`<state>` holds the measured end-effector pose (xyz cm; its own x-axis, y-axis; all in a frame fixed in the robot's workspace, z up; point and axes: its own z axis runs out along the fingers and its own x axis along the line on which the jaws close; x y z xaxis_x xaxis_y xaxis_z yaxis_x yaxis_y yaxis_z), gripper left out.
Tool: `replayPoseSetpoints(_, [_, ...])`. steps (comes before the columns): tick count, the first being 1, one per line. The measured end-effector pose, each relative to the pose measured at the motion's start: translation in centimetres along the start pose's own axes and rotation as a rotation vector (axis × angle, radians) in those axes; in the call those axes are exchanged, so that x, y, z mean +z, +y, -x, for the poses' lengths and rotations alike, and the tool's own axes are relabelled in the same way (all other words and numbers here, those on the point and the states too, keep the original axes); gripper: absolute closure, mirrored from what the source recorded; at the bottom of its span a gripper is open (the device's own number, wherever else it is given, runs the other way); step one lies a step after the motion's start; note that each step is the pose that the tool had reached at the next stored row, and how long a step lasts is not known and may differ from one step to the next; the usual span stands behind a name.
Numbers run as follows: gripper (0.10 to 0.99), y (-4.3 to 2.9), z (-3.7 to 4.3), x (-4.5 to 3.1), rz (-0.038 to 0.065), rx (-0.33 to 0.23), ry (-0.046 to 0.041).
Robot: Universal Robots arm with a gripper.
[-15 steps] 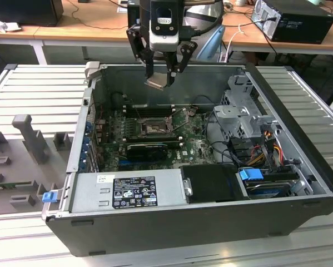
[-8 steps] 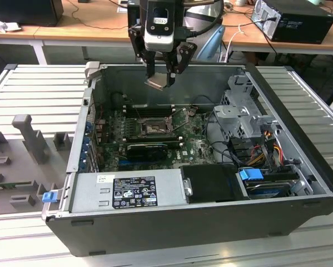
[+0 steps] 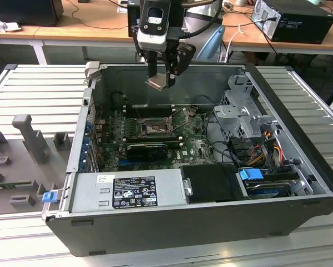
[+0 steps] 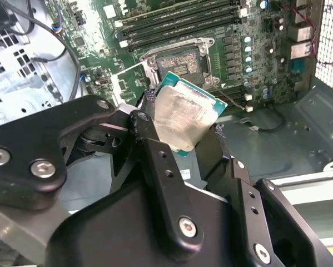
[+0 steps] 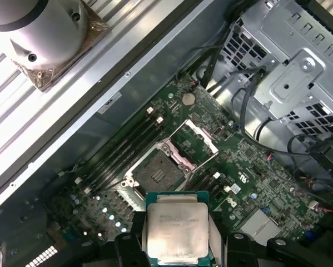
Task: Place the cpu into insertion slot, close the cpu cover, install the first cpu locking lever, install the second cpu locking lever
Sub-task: 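Place the cpu into insertion slot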
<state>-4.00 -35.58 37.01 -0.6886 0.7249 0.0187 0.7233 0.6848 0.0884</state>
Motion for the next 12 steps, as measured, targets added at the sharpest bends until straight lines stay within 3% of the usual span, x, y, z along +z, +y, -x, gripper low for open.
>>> replayPoseSetpoints(5, [0.557,0.0,0.0,0.06,0.001,0.057,-0.005])
replayPoseSetpoints(12, [0.557,0.05,0.08,0.38,-0.001,0.075,-0.0081])
